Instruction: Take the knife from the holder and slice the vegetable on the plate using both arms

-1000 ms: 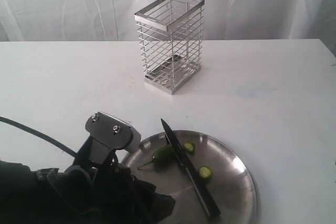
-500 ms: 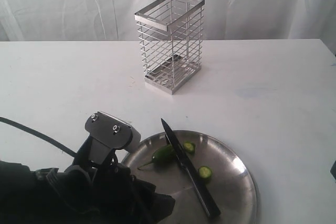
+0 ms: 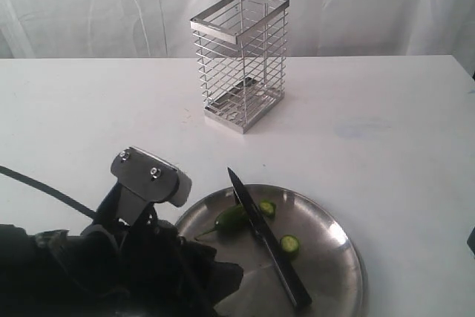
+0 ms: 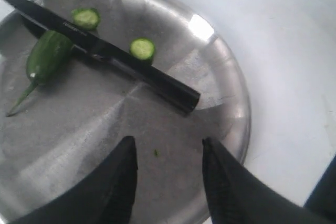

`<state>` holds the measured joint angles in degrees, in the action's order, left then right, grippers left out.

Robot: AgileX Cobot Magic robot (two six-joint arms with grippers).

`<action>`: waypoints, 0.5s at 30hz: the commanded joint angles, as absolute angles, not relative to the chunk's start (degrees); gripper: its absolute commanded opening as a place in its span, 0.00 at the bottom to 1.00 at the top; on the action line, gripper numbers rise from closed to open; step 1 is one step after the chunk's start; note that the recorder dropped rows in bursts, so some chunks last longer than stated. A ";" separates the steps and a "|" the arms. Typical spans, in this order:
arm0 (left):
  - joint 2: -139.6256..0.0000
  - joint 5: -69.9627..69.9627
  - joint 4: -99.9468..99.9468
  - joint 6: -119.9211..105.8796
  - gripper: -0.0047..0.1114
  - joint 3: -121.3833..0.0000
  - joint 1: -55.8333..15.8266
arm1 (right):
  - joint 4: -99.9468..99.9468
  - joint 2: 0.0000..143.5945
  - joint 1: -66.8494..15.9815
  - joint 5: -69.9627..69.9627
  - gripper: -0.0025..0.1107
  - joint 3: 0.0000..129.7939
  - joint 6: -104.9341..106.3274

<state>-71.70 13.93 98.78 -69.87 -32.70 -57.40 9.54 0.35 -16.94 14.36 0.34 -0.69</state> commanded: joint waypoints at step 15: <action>-33.79 6.46 99.95 -105.86 0.43 -45.45 -57.29 | 9.64 0.00 -16.53 13.59 0.02 0.00 0.00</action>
<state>-36.70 6.44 98.78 -104.06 -45.09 -57.40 9.80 0.35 -16.94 14.36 0.34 -0.69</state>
